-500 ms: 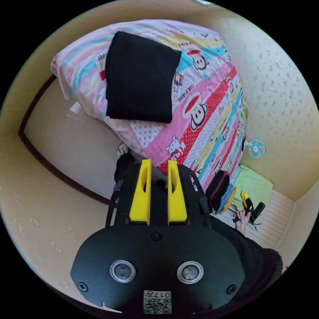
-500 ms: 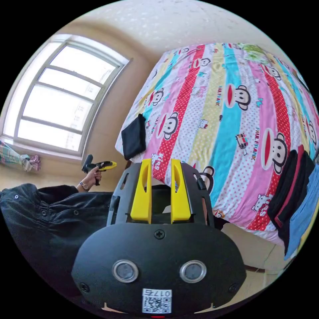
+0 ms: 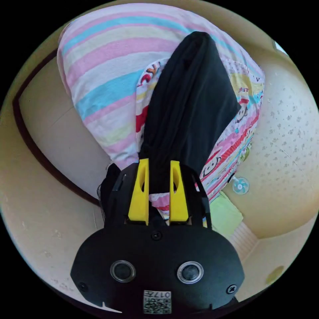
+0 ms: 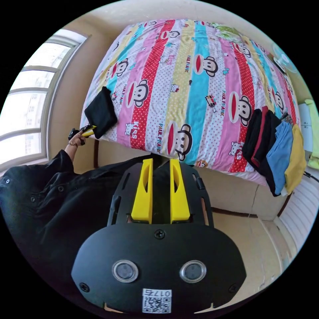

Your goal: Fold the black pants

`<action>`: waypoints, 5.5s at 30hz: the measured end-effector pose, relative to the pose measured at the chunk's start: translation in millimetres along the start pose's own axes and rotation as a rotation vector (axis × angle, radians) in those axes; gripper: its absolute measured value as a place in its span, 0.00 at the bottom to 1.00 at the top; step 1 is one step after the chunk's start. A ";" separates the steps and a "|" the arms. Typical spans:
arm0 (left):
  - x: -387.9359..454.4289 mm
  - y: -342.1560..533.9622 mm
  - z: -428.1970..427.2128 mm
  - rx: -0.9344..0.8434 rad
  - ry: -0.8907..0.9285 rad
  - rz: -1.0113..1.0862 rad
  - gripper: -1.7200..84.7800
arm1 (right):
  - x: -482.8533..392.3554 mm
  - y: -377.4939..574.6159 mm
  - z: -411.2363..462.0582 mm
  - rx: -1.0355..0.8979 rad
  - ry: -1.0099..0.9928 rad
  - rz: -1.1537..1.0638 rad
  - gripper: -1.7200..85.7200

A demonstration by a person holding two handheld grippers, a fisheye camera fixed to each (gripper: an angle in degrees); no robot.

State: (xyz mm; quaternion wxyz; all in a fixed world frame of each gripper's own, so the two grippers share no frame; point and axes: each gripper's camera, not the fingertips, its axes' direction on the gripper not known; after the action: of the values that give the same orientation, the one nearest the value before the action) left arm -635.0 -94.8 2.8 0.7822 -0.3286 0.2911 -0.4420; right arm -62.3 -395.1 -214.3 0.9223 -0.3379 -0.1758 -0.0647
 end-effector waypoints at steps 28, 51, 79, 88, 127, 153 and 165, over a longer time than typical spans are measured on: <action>-10.1 115.5 3.4 -0.321 0.178 0.437 0.10 | -492.0 -376.5 217.8 -0.146 -0.048 -0.737 0.17; -28.1 39.1 5.3 -0.035 0.439 0.198 0.26 | -302.5 -400.6 171.0 -0.227 -0.872 -0.325 0.12; 482.9 232.1 95.6 -1.726 1.053 1.110 0.21 | 14.4 68.5 -394.7 0.814 -1.489 -1.432 0.10; 453.0 226.7 -108.8 -1.024 1.596 1.301 0.09 | 115.3 176.4 -381.3 1.219 -1.444 -1.224 0.10; 260.0 -108.4 100.9 -0.073 -0.461 0.583 0.14 | 71.1 -276.9 385.2 -0.109 -0.750 -0.163 0.15; 125.1 -9.7 70.3 -0.271 -0.405 0.442 0.05 | -25.4 -122.0 433.1 -0.347 -0.658 -0.311 0.07; 209.2 83.9 170.8 -0.409 -0.489 0.568 0.09 | 86.5 -87.1 460.5 -0.274 -0.128 0.030 0.09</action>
State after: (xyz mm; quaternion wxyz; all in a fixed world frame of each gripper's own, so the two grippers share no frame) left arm -373.6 -202.6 8.5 0.8377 -0.4787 0.2577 -0.0513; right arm -131.8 -164.1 196.8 0.8554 -0.4665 -0.2188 -0.0527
